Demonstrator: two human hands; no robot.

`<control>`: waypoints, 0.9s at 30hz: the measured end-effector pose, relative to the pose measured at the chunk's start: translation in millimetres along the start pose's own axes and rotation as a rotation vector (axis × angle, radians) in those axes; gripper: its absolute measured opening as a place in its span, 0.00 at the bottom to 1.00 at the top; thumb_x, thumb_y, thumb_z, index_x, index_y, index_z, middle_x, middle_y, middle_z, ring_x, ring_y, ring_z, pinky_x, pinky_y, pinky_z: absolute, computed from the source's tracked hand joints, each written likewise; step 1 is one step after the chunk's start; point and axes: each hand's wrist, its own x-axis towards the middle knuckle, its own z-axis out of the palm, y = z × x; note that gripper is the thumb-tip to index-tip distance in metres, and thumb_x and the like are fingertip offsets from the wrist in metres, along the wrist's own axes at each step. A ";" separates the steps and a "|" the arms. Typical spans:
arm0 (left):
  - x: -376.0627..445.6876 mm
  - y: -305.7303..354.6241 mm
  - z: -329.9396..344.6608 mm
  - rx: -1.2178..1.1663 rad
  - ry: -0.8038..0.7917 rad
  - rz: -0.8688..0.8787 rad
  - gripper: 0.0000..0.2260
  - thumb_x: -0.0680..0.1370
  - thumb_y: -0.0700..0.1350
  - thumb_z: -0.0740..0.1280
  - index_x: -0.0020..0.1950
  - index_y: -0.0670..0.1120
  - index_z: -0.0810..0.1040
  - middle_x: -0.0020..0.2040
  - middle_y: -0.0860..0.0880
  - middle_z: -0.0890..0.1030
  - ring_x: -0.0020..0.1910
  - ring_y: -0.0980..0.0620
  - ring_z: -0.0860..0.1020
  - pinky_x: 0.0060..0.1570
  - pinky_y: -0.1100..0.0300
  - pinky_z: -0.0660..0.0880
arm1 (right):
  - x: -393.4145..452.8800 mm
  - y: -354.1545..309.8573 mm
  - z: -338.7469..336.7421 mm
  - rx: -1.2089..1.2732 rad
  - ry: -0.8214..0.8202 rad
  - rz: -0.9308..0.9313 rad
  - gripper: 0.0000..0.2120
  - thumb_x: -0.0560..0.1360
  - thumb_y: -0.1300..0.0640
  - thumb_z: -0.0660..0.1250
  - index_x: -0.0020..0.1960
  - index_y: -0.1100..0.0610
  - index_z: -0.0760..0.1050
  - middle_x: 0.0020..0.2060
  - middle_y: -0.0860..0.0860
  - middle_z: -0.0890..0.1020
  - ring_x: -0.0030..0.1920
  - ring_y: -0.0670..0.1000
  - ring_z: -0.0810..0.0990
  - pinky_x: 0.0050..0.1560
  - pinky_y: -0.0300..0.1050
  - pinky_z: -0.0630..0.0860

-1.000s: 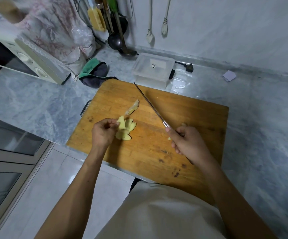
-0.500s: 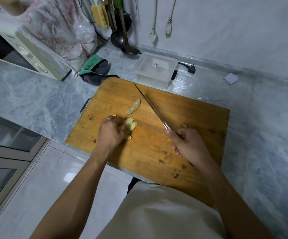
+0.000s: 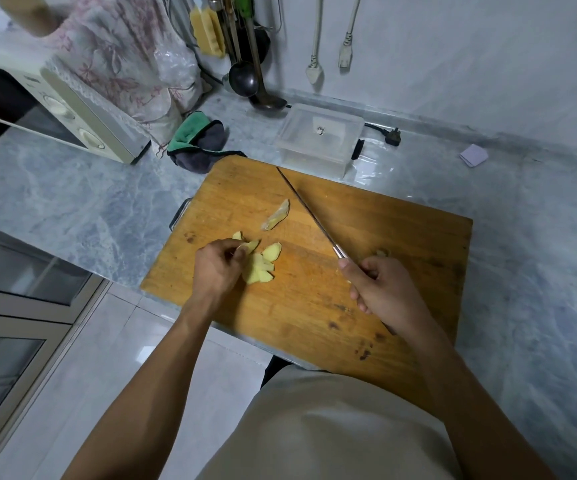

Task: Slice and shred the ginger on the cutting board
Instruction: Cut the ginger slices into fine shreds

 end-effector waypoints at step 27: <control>57.1 -55.4 -21.3 0.765 -0.370 0.780 0.25 0.82 0.45 0.62 0.79 0.52 0.61 0.78 0.45 0.62 0.77 0.43 0.59 0.77 0.48 0.54 | -7.3 -15.6 4.8 -0.083 0.017 0.010 0.25 0.81 0.41 0.62 0.37 0.60 0.77 0.23 0.46 0.78 0.25 0.41 0.76 0.32 0.30 0.71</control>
